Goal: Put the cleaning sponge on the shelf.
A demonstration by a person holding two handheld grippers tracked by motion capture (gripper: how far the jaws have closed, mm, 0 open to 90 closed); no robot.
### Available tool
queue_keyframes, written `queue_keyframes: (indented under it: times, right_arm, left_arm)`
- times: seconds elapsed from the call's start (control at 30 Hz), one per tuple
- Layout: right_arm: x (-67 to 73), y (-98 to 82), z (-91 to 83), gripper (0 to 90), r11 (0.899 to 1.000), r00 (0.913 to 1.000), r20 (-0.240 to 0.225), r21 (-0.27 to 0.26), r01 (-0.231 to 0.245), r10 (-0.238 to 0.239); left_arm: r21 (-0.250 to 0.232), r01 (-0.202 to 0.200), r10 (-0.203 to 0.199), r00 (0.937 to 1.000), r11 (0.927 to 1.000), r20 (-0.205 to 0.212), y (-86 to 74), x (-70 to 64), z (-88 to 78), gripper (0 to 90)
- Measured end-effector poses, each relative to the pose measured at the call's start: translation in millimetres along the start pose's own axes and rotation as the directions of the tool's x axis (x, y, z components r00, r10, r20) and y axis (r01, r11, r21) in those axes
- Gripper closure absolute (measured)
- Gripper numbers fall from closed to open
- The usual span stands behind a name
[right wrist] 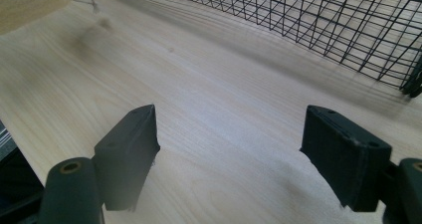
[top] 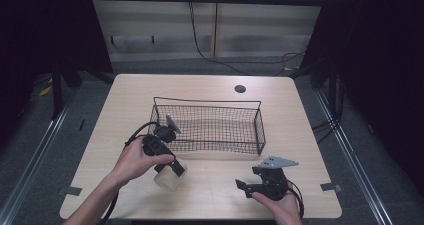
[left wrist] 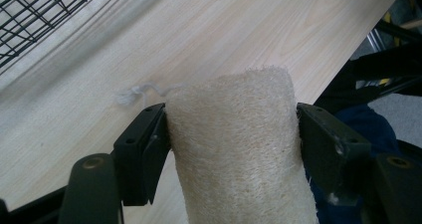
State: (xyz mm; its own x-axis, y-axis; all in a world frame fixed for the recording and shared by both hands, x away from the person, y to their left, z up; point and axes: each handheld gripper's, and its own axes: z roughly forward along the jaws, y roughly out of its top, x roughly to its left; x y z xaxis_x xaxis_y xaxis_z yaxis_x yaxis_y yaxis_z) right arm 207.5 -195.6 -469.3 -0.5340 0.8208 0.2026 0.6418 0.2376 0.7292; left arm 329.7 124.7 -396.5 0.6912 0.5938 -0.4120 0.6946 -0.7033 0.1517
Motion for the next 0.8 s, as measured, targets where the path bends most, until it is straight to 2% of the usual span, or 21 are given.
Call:
queue_keyframes:
  times: [0.07, 0.2, 0.27, 0.4, 0.47, 0.53, 0.67, 0.8]
  right_arm:
    - [0.0, -0.1, -0.4, 21.9, 1.0, 1.0, 0.001, 0.0, -0.003, 0.003]
    - [-0.6, -0.4, -0.5, 21.9, 1.0, 1.0, 0.003, -0.002, -0.001, 0.001]
    - [0.1, -0.5, -0.9, 22.0, 1.0, 1.0, 0.005, 0.003, 0.001, -0.001]
    - [-0.3, -0.7, -1.2, 22.0, 1.0, 1.0, 0.008, 0.004, -0.001, 0.001]
    - [-0.3, -0.7, -1.1, 22.0, 1.0, 1.0, 0.006, 0.003, 0.001, -0.001]
    - [-0.1, -0.7, -0.9, 22.0, 1.0, 1.0, 0.005, 0.005, 0.001, -0.001]
    - [-0.2, -0.6, -0.8, 22.0, 1.0, 1.0, 0.005, 0.005, -0.001, 0.001]
    - [-0.2, -0.7, -0.7, 22.0, 1.0, 1.0, 0.004, 0.004, -0.003, 0.003]
  left_arm:
    - [0.0, 0.004, -0.004, 0.9999, 1.0, -0.011, 0.4, -0.5, -1.8, 31.5]
    - [0.017, -0.011, 0.011, 0.9996, 0.9998, -0.026, 3.7, -2.7, -8.6, 31.5]
    - [0.009, -0.014, 0.014, 0.9993, 0.9999, -0.036, 5.0, -4.5, -13.3, 31.5]
    - [0.007, -0.039, 0.039, 0.9986, 0.9992, -0.036, 6.9, -6.3, -24.4, 31.5]
    - [-0.015, -0.035, 0.035, 0.9994, 0.9993, -0.004, 6.7, -5.5, -31.9, 31.5]
    - [-0.021, -0.043, 0.043, 0.999, 0.9988, -0.008, 6.6, -4.5, -36.3, 31.5]
    - [-0.056, -0.034, 0.034, 0.9994, 0.9978, 0.0, 5.9, -2.9, -49.3, 31.5]
    - [-0.057, -0.026, 0.025, 0.9996, 0.9981, -0.014, 8.2, -2.7, -60.1, 31.5]
